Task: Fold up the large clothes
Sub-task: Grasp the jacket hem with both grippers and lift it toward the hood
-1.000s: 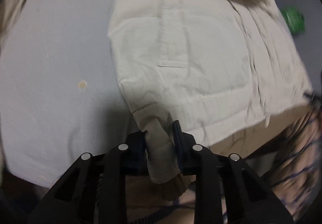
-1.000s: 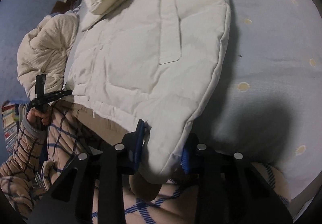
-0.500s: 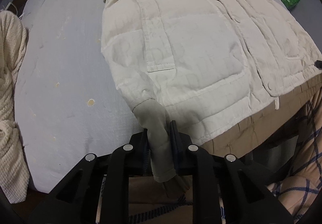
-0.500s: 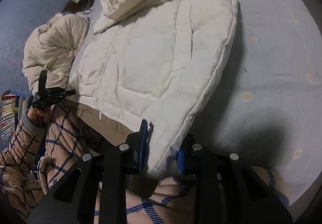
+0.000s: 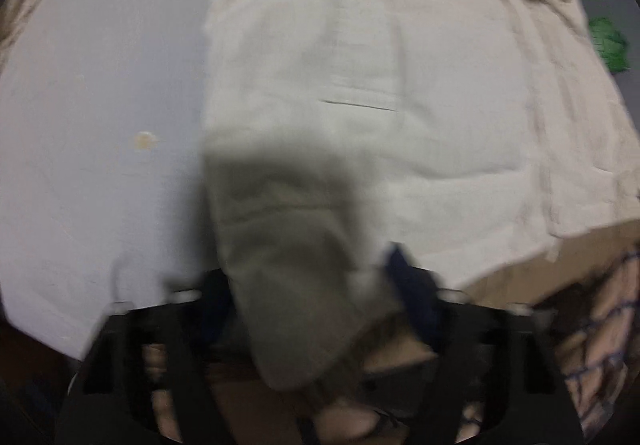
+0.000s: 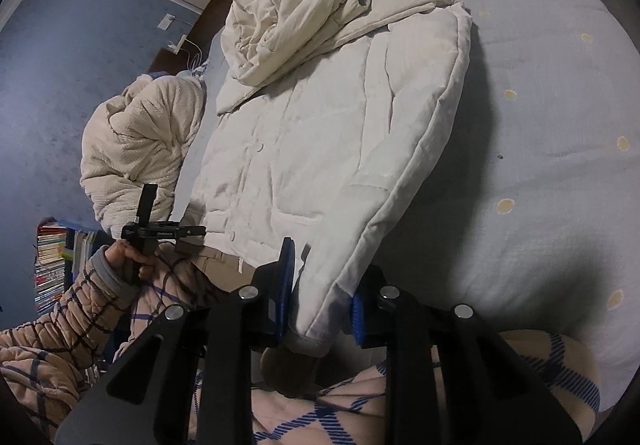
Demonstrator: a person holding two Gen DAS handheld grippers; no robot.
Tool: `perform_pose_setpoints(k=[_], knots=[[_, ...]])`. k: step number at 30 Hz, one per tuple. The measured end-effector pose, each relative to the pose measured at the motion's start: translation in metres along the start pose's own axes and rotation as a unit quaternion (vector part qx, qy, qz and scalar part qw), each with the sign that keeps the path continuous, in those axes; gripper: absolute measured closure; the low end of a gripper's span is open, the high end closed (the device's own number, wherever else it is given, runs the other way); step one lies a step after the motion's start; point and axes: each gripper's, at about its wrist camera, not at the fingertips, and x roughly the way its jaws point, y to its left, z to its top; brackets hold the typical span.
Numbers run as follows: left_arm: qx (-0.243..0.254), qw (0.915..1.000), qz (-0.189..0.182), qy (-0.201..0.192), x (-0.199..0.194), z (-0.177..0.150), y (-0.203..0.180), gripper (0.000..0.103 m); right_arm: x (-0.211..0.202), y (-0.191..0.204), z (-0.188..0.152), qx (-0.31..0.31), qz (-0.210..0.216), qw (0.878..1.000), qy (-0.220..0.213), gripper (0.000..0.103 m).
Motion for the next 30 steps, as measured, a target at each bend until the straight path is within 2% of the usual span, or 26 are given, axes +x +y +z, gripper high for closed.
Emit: perform_pose_setpoints(k=[1,2,4,13,20,25,30], knots=[[0.013,0.9999,0.005,-0.003,-0.004,-0.002,-0.005,0.069,0.0,0.0,0.001,0.0,0.002,1.0,-0.001,0.082],[0.028,0.9995,0.011,-0.01,-0.009,-0.004,-0.009,0.079,0.001,0.001,0.001,0.0,0.003,1.0,-0.001,0.082],[0.039,0.9988,0.0,-0.028,-0.021,-0.008,-0.012,0.09,0.001,0.002,0.003,-0.002,0.007,1.0,-0.005,0.082],[0.082,0.9922,-0.051,-0.079,-0.068,-0.022,-0.02,0.094,-0.01,0.018,0.001,-0.021,0.028,0.999,-0.015,0.084],[0.103,0.9878,-0.094,-0.069,-0.067,-0.026,-0.03,0.094,-0.023,0.008,-0.004,-0.013,0.026,0.999,-0.027,0.086],[0.094,0.9786,-0.159,-0.092,-0.091,-0.026,-0.008,0.095,-0.037,0.001,0.001,0.006,0.049,0.998,-0.05,0.087],[0.109,0.9699,-0.172,-0.133,-0.13,-0.018,-0.008,0.095,-0.055,0.02,0.017,-0.013,0.07,0.995,-0.075,0.087]])
